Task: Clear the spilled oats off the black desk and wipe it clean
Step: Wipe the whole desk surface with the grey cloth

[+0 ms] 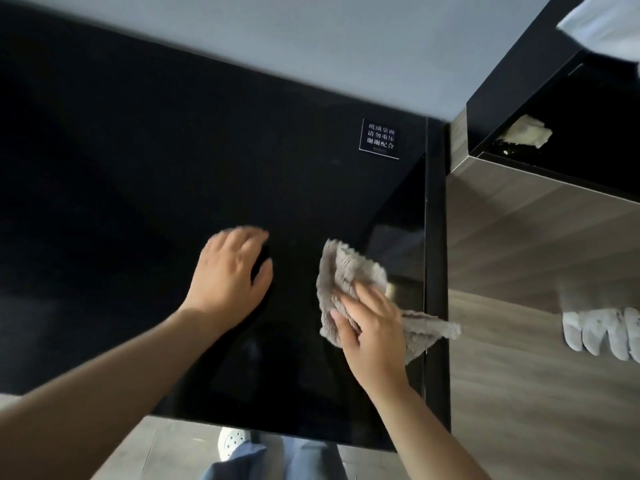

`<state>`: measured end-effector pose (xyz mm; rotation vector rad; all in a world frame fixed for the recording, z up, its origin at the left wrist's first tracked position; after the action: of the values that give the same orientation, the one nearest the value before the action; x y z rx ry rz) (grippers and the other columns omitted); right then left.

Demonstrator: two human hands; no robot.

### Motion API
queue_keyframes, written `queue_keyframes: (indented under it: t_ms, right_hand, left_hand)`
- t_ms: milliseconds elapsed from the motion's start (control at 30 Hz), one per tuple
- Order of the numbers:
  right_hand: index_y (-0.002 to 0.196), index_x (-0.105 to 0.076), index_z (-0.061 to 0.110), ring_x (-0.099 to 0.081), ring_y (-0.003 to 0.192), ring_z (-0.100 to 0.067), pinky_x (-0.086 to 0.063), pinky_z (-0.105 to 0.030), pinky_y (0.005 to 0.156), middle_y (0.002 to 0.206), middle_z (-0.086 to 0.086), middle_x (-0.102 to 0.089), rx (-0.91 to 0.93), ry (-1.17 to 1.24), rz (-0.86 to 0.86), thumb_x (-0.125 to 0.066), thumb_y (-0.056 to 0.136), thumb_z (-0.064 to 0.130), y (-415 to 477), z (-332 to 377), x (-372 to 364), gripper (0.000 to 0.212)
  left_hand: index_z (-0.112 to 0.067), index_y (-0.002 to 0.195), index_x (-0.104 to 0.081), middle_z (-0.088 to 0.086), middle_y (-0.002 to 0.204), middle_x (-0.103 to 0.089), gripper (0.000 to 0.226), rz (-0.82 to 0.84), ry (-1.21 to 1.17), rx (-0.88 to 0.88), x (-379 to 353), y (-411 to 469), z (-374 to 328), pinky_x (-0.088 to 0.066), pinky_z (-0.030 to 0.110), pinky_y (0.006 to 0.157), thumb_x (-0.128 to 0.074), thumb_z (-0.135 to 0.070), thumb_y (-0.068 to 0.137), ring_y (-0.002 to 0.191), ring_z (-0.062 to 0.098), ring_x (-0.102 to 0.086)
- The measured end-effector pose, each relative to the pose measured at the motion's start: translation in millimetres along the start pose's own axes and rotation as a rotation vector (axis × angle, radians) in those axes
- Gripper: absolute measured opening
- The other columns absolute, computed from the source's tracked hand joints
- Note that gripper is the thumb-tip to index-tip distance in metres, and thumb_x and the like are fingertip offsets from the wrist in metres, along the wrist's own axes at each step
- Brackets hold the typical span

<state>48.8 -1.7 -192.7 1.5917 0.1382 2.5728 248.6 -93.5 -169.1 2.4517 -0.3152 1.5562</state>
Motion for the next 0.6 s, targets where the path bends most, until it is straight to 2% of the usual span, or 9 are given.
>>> queue_keyframes:
  t_ms: [67,100,167,233,267,333,400,533,600]
  right_hand:
    - [0.101,-0.074,0.016,-0.059,0.102,-0.014,-0.052,-0.036,0.085,0.107,0.003,-0.067,0.044,0.122,-0.074,-0.066,0.086,0.030,-5,5,23,0.022]
    - [0.098,-0.075,0.013,-0.059,0.099,-0.014,-0.051,-0.034,0.083,0.103,0.002,-0.068,0.043,0.153,-0.119,-0.065,0.086,0.031,1,3,37,0.023]
    - [0.097,-0.074,0.013,-0.053,0.102,-0.016,-0.048,-0.036,0.087,0.104,0.001,-0.066,-0.001,0.132,-0.206,-0.063,0.088,0.032,24,-9,61,0.024]
    - [0.108,-0.071,0.016,-0.045,0.115,-0.021,-0.044,-0.043,0.096,0.117,-0.002,-0.061,-0.107,0.041,-0.253,-0.059,0.089,0.036,58,-28,73,0.031]
    - [0.120,-0.065,0.019,-0.039,0.126,-0.024,-0.038,-0.045,0.104,0.131,-0.004,-0.054,-0.179,-0.009,-0.191,-0.055,0.091,0.042,74,-36,69,0.039]
    - [0.140,-0.046,0.028,-0.020,0.141,-0.028,-0.021,-0.050,0.114,0.152,-0.003,-0.031,-0.318,-0.154,0.043,-0.044,0.094,0.051,91,-49,42,0.052]
    - [0.145,-0.039,0.031,-0.013,0.145,-0.029,-0.016,-0.052,0.115,0.157,-0.001,-0.024,-0.347,-0.277,0.130,-0.037,0.097,0.052,85,-48,17,0.052]
    - [0.137,-0.051,0.031,-0.030,0.138,-0.028,-0.033,-0.052,0.102,0.148,0.004,-0.041,-0.232,-0.299,0.012,-0.035,0.097,0.048,36,-14,8,0.046]
    - [0.131,-0.057,0.030,-0.039,0.131,-0.026,-0.039,-0.047,0.095,0.141,0.006,-0.049,-0.153,-0.244,-0.001,-0.039,0.095,0.047,0,3,6,0.044]
  left_hand:
    - [-0.008,0.124,-0.061,0.006,0.127,-0.059,0.051,0.031,0.021,-0.020,-2,-40,-3,-0.034,0.046,0.107,-0.042,-0.038,0.088,0.118,0.026,-0.053]
    - [-0.009,0.125,-0.061,0.005,0.129,-0.058,0.050,0.042,0.034,-0.025,-3,-54,-6,-0.032,0.049,0.109,-0.043,-0.038,0.088,0.120,0.025,-0.052]
    - [-0.011,0.128,-0.060,0.004,0.133,-0.055,0.051,0.067,0.056,-0.031,-8,-72,-12,-0.031,0.050,0.109,-0.042,-0.039,0.089,0.124,0.025,-0.049]
    - [-0.012,0.128,-0.059,0.004,0.135,-0.054,0.051,0.077,0.058,-0.013,-12,-81,-13,-0.030,0.046,0.110,-0.041,-0.039,0.090,0.126,0.024,-0.046]
    - [-0.012,0.129,-0.059,0.004,0.136,-0.053,0.051,0.075,0.063,0.000,-12,-83,-12,-0.028,0.045,0.110,-0.041,-0.039,0.090,0.127,0.023,-0.045]
    - [-0.011,0.129,-0.059,0.005,0.138,-0.052,0.051,0.076,0.096,0.009,-14,-88,-8,-0.024,0.043,0.110,-0.041,-0.039,0.090,0.128,0.024,-0.044]
    - [-0.010,0.131,-0.058,0.005,0.139,-0.051,0.053,0.078,0.128,0.003,-16,-94,-6,-0.022,0.043,0.111,-0.040,-0.040,0.091,0.130,0.025,-0.043]
    - [-0.012,0.135,-0.054,0.005,0.143,-0.047,0.054,0.074,0.153,0.004,-18,-97,-5,-0.019,0.045,0.113,-0.039,-0.041,0.091,0.133,0.026,-0.039]
    - [-0.013,0.136,-0.053,0.004,0.143,-0.046,0.054,0.078,0.153,0.012,-20,-97,-4,-0.019,0.045,0.114,-0.039,-0.041,0.092,0.134,0.025,-0.039]
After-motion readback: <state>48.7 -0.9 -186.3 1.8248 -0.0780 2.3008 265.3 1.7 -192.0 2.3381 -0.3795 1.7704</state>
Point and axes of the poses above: each hand's wrist, its own y-axis towards the middle knuckle, its own x-axis out of the back of the hand, z = x × y, the point moved 7 cm from there along y, towards the middle knuckle
